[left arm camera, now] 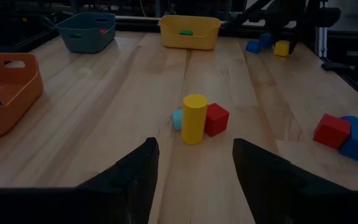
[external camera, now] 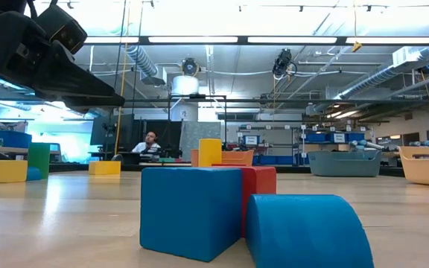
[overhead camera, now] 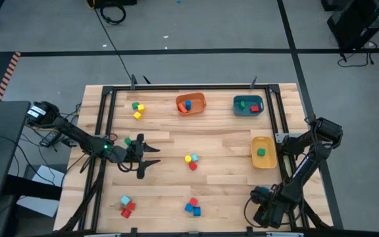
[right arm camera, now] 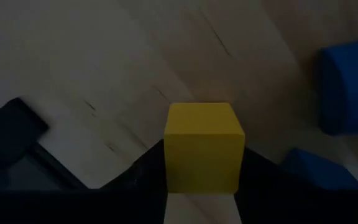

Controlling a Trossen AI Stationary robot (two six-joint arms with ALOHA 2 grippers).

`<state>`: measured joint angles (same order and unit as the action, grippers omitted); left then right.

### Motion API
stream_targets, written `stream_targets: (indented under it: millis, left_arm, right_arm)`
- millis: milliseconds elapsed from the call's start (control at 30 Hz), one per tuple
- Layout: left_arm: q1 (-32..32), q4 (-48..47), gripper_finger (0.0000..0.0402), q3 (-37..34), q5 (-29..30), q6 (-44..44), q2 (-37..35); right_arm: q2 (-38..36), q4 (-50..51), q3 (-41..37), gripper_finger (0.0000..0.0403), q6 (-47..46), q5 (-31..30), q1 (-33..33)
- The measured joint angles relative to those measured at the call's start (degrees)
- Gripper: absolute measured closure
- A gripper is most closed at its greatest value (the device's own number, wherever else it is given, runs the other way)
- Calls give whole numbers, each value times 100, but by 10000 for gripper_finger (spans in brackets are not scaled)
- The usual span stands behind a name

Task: Sort blocks by size
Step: Put the yellow cube block into the yellow bin

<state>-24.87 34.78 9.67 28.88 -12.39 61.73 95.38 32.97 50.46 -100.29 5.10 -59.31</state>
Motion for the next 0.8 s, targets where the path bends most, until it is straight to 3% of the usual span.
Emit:
stream_targets:
  millis: [267, 500, 633, 800]
  left_arm:
    - [0, 1, 188, 0, -61, -29, 1]
    - [-1, 2, 188, 0, -63, -141, 1]
    - [-1, 1, 188, 0, -63, -218, 1]
    - [0, 1, 188, 0, -63, -290, 1]
  right_arm:
    - [-193, -461, 0, 256, 38, -653, 70]
    - [-502, -491, 4, 256, 674, -2056, 368]
    - [-780, 150, 4, 256, 887, -2571, 731]
    - [-1211, 1488, 4, 256, 763, -2687, 1286]
